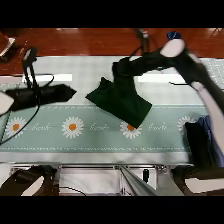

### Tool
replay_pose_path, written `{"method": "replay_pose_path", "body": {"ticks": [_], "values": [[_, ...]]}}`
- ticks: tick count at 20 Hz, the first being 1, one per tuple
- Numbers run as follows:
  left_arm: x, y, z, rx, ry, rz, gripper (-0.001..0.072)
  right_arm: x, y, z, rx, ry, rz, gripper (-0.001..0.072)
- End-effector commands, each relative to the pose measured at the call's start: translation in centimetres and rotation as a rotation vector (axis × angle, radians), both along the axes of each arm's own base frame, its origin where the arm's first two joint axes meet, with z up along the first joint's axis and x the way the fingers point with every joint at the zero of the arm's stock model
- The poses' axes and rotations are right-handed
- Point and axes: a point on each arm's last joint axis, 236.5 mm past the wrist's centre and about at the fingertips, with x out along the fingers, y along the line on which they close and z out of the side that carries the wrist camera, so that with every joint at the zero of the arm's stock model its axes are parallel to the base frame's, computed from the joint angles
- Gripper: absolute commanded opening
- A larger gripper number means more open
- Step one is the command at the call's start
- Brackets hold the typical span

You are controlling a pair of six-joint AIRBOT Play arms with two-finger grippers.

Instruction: Fold the shirts.

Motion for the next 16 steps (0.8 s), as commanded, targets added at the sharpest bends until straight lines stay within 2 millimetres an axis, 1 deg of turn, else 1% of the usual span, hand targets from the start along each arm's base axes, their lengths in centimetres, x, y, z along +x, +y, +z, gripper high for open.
{"method": "replay_pose_path", "body": {"ticks": [1, 3, 5, 6, 8, 9, 10, 11, 12, 13, 14, 15, 16], "values": [[-2.3, 1.0, -2.4, -0.019, 0.034, 0.04, 0.0014, 1.1, 4.6, -4.8, -0.013, 0.08, 0.06, 0.0019], [-2.2, 1.0, -3.2, -0.023, 0.048, 0.049, 0.0014, 1.4, 5.5, -6.4, -0.019, 0.11, 0.068, 0.0019], [-1.9, 0.9, -3.5, -0.035, 0.049, 0.062, 0.0014, 1.4, 6.2, -7.5, -0.019, 0.136, 0.075, 0.0019], [-1.8, 0.9, -3.7, -0.04, 0.054, 0.065, 0.0014, 1.6, 6.4, -7.8, -0.016, 0.141, 0.072, 0.0019], [-1.7, 0.9, -4.3, -0.035, 0.072, 0.066, 0.0014, 1.3, 7.5, -7.7, 0.028, 0.166, 0.073, 0.0019], [-1.5, 0.8, -4.7, -0.032, 0.081, 0.069, 0.0014, 1.2, 8.0, -7.6, 0.043, 0.166, 0.077, 0.003], [-1.4, 0.8, -5.1, -0.029, 0.093, 0.069, 0.0014, 0.8, 8.5, -7.5, 0.059, 0.179, 0.084, 0.0158], [-1.2, 0.7, -5.6, -0.025, 0.102, 0.069, 0.0014, 0.0, 9.1, -7.3, 0.077, 0.192, 0.112, 0.033], [-1.0, 0.5, -6.2, -0.024, 0.114, 0.068, 0.0014, -0.7, 9.7, -7.0, 0.084, 0.172, 0.161, 0.0419], [-0.9, 0.2, -6.7, -0.024, 0.128, 0.068, 0.0014, -0.6, 9.5, -7.0, 0.077, 0.167, 0.16, 0.0419], [-0.8, 0.0, -7.2, -0.024, 0.142, 0.067, 0.0014, -0.2, 8.7, -6.7, 0.071, 0.172, 0.147, 0.0419], [-0.8, 0.0, -7.7, -0.02, 0.157, 0.065, 0.0014, 0.3, 7.2, -6.0, 0.071, 0.198, 0.122, 0.0418], [-0.8, -0.1, -8.0, -0.018, 0.165, 0.064, 0.0014, 0.6, 5.2, -5.1, 0.072, 0.224, 0.109, 0.0418]]}}
